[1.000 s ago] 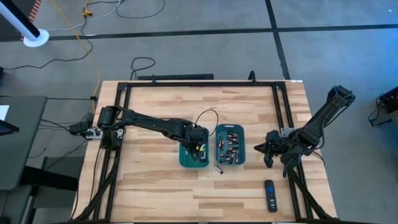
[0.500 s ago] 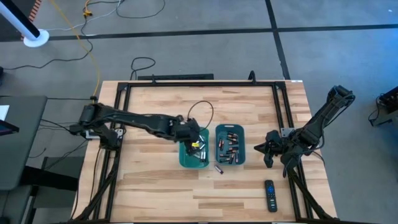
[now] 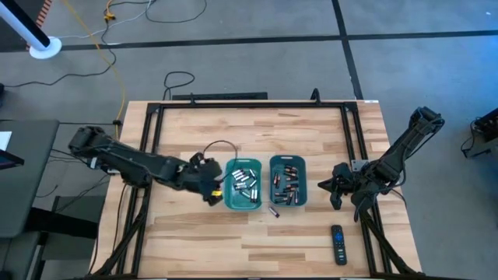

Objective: Sort batteries
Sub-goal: Put the silver battery into the green bin

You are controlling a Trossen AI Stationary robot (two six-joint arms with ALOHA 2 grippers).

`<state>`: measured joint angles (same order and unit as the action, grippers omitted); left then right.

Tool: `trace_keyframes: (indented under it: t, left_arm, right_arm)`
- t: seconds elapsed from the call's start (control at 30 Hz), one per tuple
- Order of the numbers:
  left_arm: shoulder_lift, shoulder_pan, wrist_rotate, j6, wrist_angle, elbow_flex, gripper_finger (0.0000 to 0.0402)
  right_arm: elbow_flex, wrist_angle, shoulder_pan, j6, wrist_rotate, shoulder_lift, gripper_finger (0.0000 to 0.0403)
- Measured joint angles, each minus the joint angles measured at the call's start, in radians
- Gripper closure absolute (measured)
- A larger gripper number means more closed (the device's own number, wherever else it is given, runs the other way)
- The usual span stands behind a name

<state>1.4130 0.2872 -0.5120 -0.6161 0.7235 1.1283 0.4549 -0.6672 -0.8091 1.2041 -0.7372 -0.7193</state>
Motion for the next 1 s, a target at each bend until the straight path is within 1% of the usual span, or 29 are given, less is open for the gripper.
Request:
trace_keyframes:
  t: [0.1,0.23,0.3,0.6,0.87,1.0]
  left_arm:
    - [-0.066,0.04,0.001,-0.024,-0.09,-0.094,0.0264]
    - [-0.116,0.068,0.003,-0.064,-0.107,-0.151,0.0264]
    - [-0.12,0.071,0.003,-0.066,-0.101,-0.158,0.0264]
    - [-0.12,0.072,0.003,0.024,-0.103,-0.158,0.0264]
    - [-0.12,0.072,0.003,0.031,-0.103,-0.158,0.0264]
    - [-0.12,0.073,0.002,0.055,-0.103,-0.158,0.0264]
  right_arm:
    - [0.0,0.0,0.0,0.0,0.0,0.0,0.0375]
    - [0.0,0.0,0.0,0.0,0.0,0.0,0.0375]
    - [0.0,0.0,0.0,0.0,0.0,0.0,0.0375]
    - [0.0,0.001,0.0,0.0,0.0,0.0,0.0375]
    - [0.0,0.019,0.0,0.002,0.001,0.0,0.0375]
    - [0.007,0.016,0.012,-0.056,0.019,-0.001,0.0378]
